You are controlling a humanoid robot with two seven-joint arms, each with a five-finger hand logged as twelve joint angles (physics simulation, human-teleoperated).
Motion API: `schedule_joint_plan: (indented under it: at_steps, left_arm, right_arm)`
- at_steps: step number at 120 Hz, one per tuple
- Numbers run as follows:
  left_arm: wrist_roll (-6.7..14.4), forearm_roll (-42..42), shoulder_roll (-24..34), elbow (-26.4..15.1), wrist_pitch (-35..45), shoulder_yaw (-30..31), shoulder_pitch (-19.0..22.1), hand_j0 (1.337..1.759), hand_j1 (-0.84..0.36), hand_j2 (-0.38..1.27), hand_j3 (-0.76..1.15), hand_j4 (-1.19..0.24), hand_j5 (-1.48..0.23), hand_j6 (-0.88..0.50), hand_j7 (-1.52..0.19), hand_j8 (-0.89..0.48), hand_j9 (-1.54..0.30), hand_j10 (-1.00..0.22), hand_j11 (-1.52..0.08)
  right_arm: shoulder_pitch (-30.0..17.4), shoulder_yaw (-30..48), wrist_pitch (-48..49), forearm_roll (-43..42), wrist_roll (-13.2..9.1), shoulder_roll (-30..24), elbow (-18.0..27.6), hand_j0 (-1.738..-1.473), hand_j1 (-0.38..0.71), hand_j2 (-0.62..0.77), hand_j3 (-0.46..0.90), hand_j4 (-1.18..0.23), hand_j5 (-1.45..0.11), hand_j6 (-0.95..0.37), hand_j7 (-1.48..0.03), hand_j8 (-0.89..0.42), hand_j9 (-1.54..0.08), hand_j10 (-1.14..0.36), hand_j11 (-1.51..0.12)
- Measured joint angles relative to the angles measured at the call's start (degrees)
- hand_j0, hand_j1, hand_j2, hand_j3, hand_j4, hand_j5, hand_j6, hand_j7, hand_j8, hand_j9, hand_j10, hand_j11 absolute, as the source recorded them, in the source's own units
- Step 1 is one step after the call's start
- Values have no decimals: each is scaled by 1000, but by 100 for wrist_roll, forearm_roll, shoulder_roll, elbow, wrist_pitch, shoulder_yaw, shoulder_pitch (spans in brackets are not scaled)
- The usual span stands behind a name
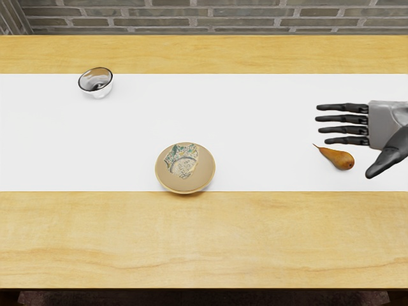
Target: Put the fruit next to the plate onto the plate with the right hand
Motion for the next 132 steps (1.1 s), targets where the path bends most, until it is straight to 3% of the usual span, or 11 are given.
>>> schedule_joint_plan:
  at_steps: [34,46,66,101,132]
  left_arm:
    - [0,0,0,0,0,-1,0,1658,349,0,0,0,0,0,0,0,0,0,0]
    - [0,0,0,0,0,0,0,1658,349,0,0,0,0,0,0,0,0,0,0]
    - [0,0,0,0,0,0,0,1658,349,0,0,0,0,0,0,0,0,0,0]
    - [0,0,0,0,0,1,0,1658,349,0,0,0,0,0,0,0,0,0,0]
    - [0,0,0,0,0,1,0,1658,349,0,0,0,0,0,0,0,0,0,0]
  right_arm:
    - [346,36,-82,-578,-211,-10,112,-1658,-296,-9,0,-44,-58,-44,-58,-44,-58,-45,-58]
    - [432,41,-798,-1179,-272,14,392,-1658,-299,-8,0,-43,-56,-43,-56,-44,-56,-44,-56]
    - [486,12,-2457,-2241,-583,253,844,-1658,-300,-8,0,-44,-55,-44,-54,-45,-55,-44,-54]
    - [303,-75,-4755,-4025,-1469,1524,995,-1658,-294,-8,0,-52,-63,-53,-62,-53,-63,-52,-62]
    - [-224,-85,-5574,-4744,-1629,1688,964,-1658,-195,-24,0,-134,-170,-136,-169,-135,-169,-134,-169]
